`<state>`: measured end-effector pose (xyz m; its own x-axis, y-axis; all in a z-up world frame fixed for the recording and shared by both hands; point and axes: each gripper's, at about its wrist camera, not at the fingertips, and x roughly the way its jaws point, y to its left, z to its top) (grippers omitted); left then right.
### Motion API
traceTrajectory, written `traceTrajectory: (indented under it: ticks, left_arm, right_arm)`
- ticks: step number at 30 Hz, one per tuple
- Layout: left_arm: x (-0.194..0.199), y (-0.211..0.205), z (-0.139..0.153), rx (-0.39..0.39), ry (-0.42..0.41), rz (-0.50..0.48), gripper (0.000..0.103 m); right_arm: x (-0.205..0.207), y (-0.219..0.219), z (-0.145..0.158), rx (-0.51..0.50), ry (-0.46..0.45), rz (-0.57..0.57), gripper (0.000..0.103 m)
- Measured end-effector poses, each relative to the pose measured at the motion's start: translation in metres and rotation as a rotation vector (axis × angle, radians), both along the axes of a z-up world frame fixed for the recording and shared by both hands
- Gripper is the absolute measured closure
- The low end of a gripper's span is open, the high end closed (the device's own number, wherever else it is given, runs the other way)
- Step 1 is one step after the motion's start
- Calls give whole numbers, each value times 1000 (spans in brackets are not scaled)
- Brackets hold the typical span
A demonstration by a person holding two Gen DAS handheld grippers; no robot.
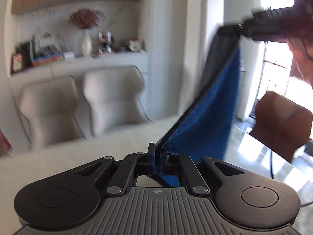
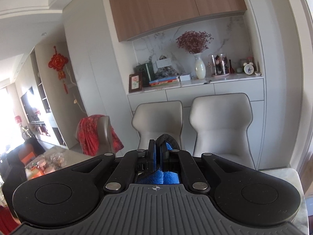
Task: Fold towel
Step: 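Lift the towel with both grippers and shake it open in the air, then lay the towel flat grey side up and open both grippers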
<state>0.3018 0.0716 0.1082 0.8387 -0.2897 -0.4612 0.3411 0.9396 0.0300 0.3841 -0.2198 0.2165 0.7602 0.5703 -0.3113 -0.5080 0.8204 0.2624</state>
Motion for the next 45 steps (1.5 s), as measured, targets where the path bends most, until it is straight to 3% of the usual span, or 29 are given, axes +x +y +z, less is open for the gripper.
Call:
traceTrajectory:
  ticks: [5,9,12,15,21,24,30,34,37,38,40,45]
  left_arm:
    - [11,22,78,87,-139,42,100]
    - [-3,15,102,146,-196,19,100]
    - [-32,4,91,168,-178,-32,100]
    - [-68,-7,56,187,-107,-74,100]
    - [-167,-22,-43,202,153,-118,100]
    - [-197,-25,-69,204,253,-129,100]
    - [-233,-28,-101,185,418,-162,93]
    - [-241,-19,-108,159,510,-202,83]
    - [-235,1,-104,189,554,-184,68]
    - [-234,6,-104,199,556,-172,67]
    - [-234,13,-103,207,549,-148,65]
    - [-177,25,-99,185,433,-54,57]
  right_arm:
    - [-1,1,17,56,-49,-9,99]
    - [-33,-9,19,74,-86,-22,99]
    - [-60,-21,0,73,-61,-35,99]
    - [-106,-33,-44,64,40,-25,98]
    - [-191,-51,-142,61,353,-30,98]
    - [-231,-61,-188,60,507,-39,98]
    - [-271,-77,-236,-11,710,-74,96]
    - [-275,-88,-235,-44,739,-69,87]
    - [-270,-93,-228,-87,741,-41,76]
    - [-266,-93,-222,-120,728,-38,76]
    - [-259,-96,-213,-151,693,-38,75]
    - [-197,-83,-207,-242,560,-57,67]
